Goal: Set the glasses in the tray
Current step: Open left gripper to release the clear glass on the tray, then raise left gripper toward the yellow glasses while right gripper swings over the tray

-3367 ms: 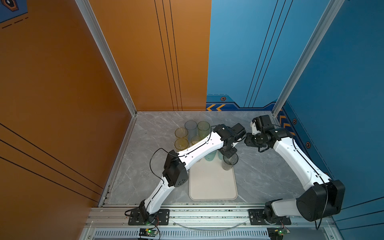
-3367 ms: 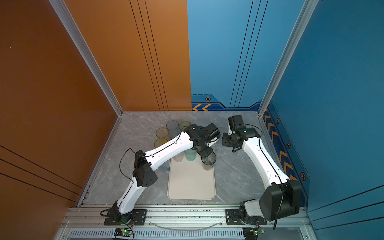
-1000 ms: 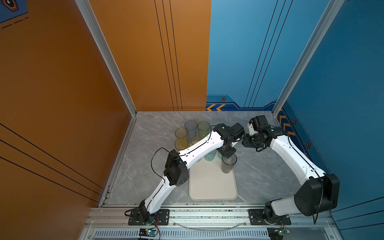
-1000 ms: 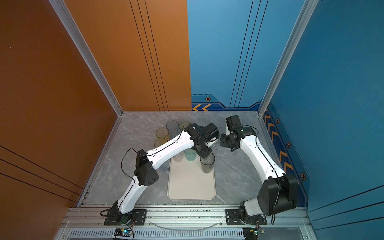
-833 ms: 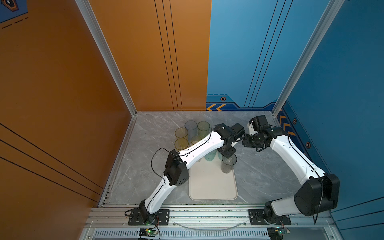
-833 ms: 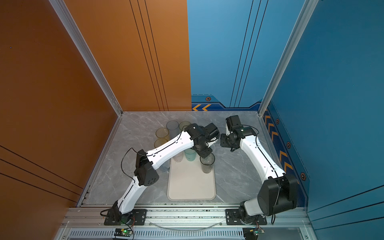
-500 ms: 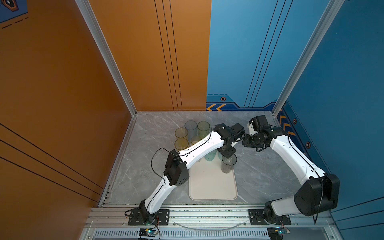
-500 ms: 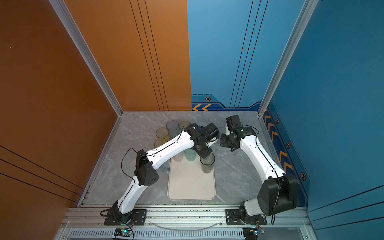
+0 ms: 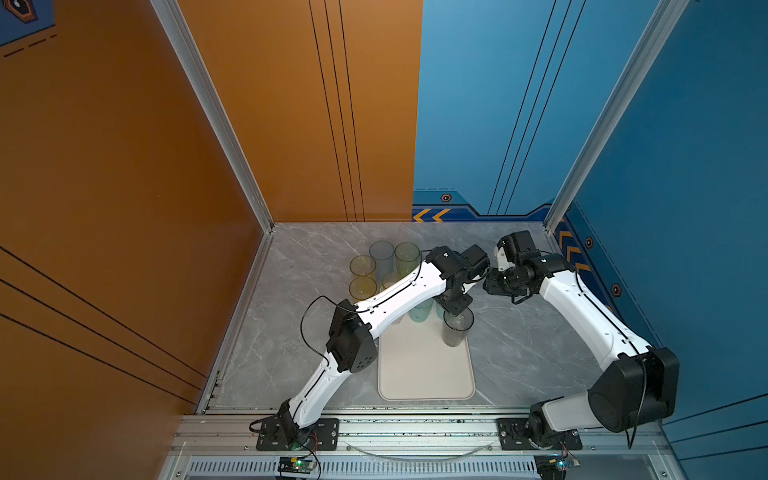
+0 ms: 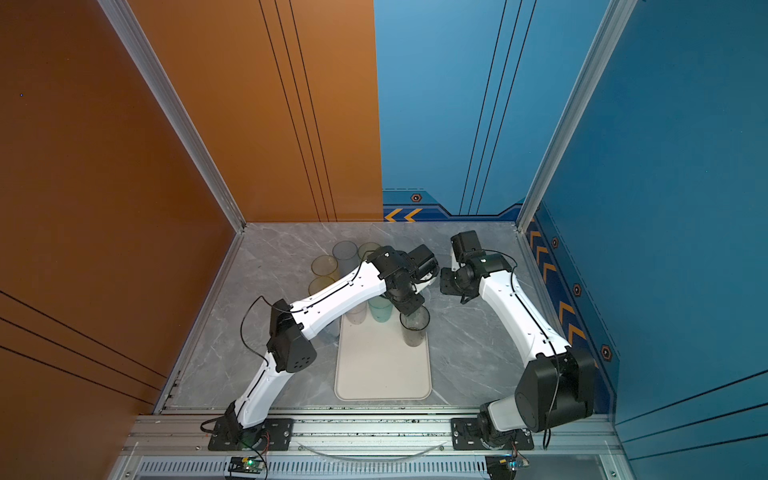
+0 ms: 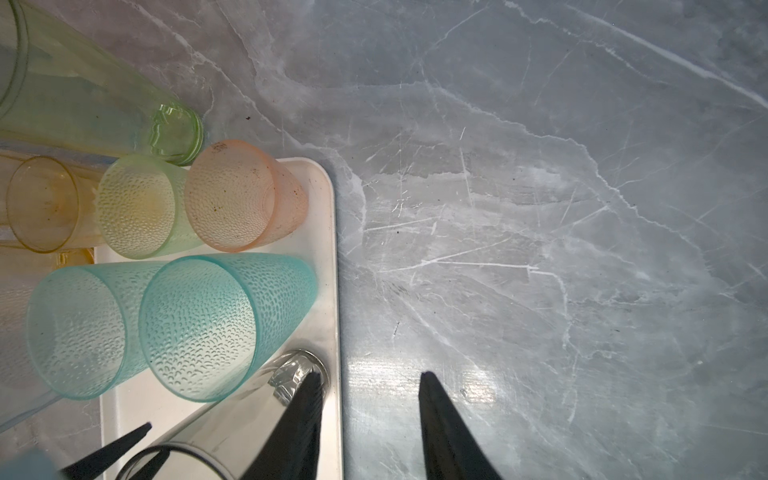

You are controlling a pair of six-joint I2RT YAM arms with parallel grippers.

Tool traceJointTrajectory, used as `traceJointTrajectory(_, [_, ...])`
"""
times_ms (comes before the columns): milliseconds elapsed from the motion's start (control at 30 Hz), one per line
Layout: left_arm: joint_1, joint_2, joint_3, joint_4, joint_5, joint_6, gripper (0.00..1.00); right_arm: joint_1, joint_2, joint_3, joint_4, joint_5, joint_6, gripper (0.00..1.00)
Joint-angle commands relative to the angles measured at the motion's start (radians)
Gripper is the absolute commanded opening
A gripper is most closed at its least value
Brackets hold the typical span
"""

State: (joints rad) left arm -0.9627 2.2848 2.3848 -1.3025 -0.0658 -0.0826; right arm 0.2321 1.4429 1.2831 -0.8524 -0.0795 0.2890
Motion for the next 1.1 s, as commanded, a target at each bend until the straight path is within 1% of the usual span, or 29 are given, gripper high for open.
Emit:
traceJointTrajectory(0, [-0.005, -0.060, -0.012, -0.023, 0.014, 0.012, 0.17, 0.007, -0.013, -0.014, 0.002, -0.012, 0.006, 0.39])
traceJointTrajectory(233, [-0.002, -0.098, -0.015, -0.021, -0.015, 0.013, 0.14, 0.008, -0.016, -0.017, 0.001, -0.008, 0.006, 0.39])
traceJointTrajectory(433, [0.011, -0.140, -0.022, -0.016, -0.073, 0.009, 0.12, -0.007, -0.023, -0.043, 0.003, -0.006, -0.005, 0.39])
traceJointTrajectory(500, [0.022, -0.167, -0.047, 0.004, -0.091, 0.007, 0.12, -0.018, -0.019, -0.044, 0.002, -0.004, -0.007, 0.39])
traceJointTrajectory(633, [0.048, -0.273, -0.165, 0.089, -0.104, -0.009, 0.11, -0.025, -0.009, -0.018, -0.008, -0.001, -0.005, 0.39])
traceJointTrajectory(767, [0.085, -0.415, -0.340, 0.190, -0.111, -0.042, 0.12, -0.013, -0.018, 0.005, -0.008, 0.007, 0.001, 0.39])
traceJointTrajectory(867, [0.124, -0.524, -0.463, 0.252, -0.140, -0.082, 0.12, 0.000, -0.024, 0.032, -0.023, 0.016, 0.001, 0.39])
traceJointTrajectory(1067, [0.204, -0.722, -0.634, 0.291, -0.214, -0.129, 0.13, 0.074, -0.035, 0.131, -0.066, 0.057, 0.006, 0.38])
